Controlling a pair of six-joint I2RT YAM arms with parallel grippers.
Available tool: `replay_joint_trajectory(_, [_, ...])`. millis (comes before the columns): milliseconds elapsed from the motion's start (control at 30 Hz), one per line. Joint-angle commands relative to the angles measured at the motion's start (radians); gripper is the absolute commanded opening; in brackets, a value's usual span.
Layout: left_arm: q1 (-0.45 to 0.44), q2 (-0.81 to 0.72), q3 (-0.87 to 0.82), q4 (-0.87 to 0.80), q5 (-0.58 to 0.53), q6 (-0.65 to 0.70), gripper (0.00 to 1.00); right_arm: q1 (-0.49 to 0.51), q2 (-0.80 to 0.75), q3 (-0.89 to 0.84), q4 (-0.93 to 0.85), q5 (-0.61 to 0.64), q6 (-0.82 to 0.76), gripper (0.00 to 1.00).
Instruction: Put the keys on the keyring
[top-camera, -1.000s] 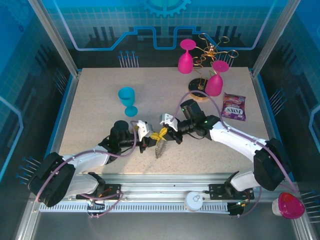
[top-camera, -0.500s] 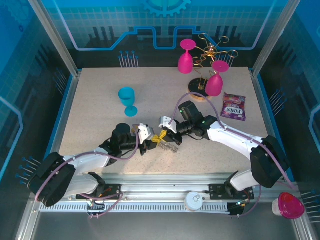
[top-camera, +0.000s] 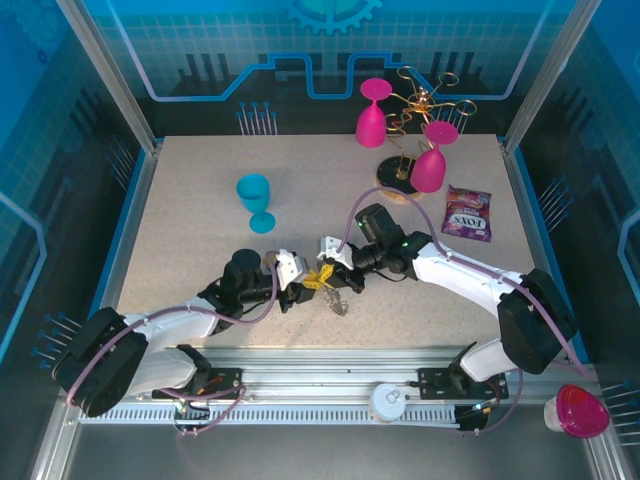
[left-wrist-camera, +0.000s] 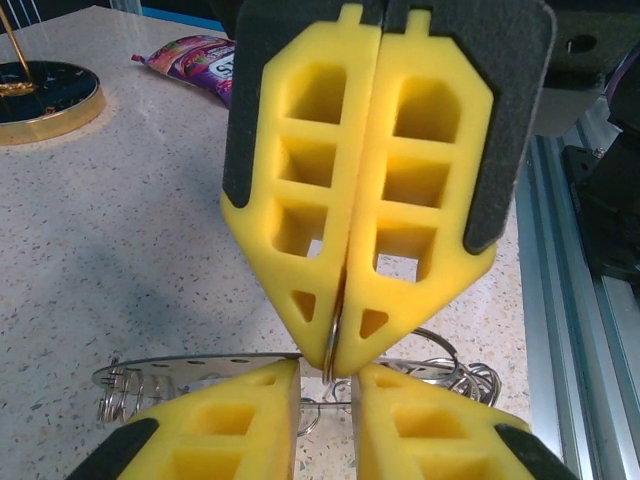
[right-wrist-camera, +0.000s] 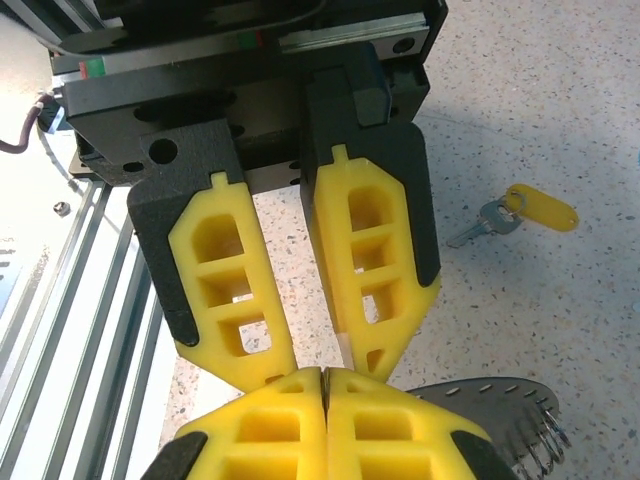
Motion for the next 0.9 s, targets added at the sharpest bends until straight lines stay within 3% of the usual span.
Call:
replay_joint_trajectory(0, [-0.001,-0.026,-0.009,0.039,-0.033,0.023,0.21,0.019,0.02,0.008,-0.054,-0.058,-0.024,0.0])
replay_joint_trajectory(200, [-0.002,-0.016,-0.01,0.064,-0.009,0.015,0.16,0.022,0.03,0.016,-0.041,-0.086,-0.01,0.0])
replay_joint_trajectory(400, [-0.003,0.018,-0.023,0.167,0.0,-0.016,0.0,0.03,0.048,0.021,-0.043,-0.087,-0.006,0.0])
replay_joint_trajectory(500, [-0.001,0.028,-0.026,0.173,-0.001,-0.018,0.0,0.03,0.044,0.017,-0.041,-0.061,-0.005,0.0])
replay_joint_trajectory(867, [-0.001,0.002,-0.032,0.104,-0.026,0.016,0.0,0.03,0.025,0.015,-0.09,0.043,-0.041,0.16])
